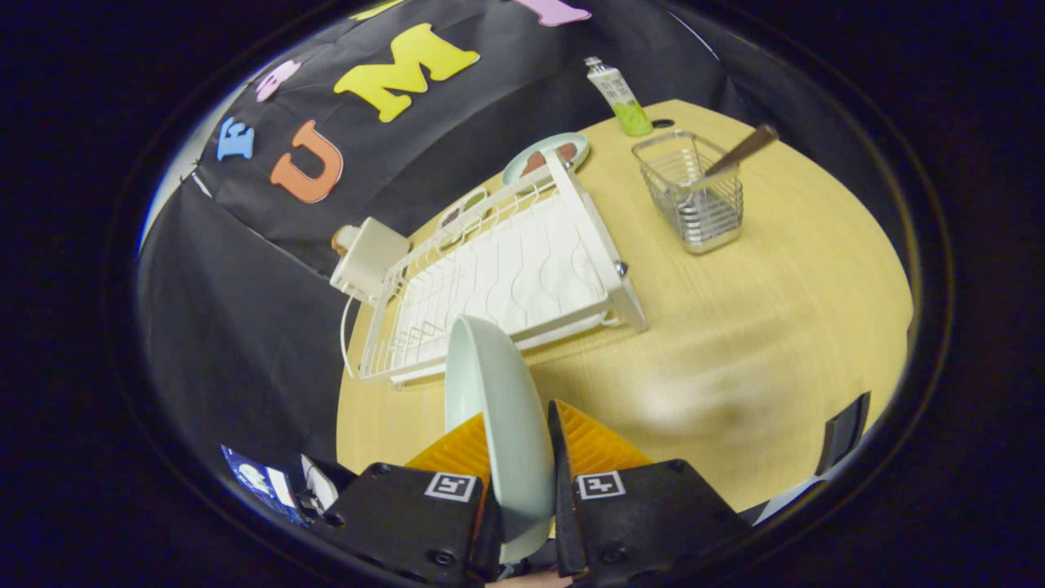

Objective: Take the plate from the dish rack, then take the spoon from the basket and place it into the plate.

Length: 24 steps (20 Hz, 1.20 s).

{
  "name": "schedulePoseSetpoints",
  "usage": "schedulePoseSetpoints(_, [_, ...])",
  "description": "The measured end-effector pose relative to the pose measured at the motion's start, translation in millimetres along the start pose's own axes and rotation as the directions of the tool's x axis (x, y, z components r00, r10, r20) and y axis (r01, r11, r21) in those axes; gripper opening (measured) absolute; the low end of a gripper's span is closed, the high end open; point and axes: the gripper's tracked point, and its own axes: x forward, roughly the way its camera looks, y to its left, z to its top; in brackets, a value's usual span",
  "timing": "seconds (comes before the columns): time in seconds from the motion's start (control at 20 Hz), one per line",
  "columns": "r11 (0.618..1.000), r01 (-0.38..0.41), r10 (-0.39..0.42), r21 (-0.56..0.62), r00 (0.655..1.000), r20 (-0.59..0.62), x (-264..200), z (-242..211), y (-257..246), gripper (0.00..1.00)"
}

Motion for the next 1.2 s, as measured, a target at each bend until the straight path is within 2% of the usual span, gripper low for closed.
schedulePoseSetpoints(0.15, [0.999,-0.031,0.031,0.014,0.999,-0.038,19,-17,-8,0.31])
schedulePoseSetpoints(0.4, [0.991,-0.105,0.111,0.087,0.991,-0.075,40,-20,-14,0.32])
schedulePoseSetpoints(0.75, [0.989,-0.065,0.078,0.135,0.992,-0.094,45,-12,-38,0.45])
schedulePoseSetpoints(0.9, [0.994,-0.039,0.05,0.102,0.994,-0.102,42,-13,-42,0.48])
schedulePoseSetpoints(1.05, [0.999,0.029,-0.026,0.04,0.996,-0.088,39,-11,-51,0.55])
schedulePoseSetpoints(1.2, [0.999,0.047,-0.047,0.003,0.998,-0.045,28,-4,-51,0.64])
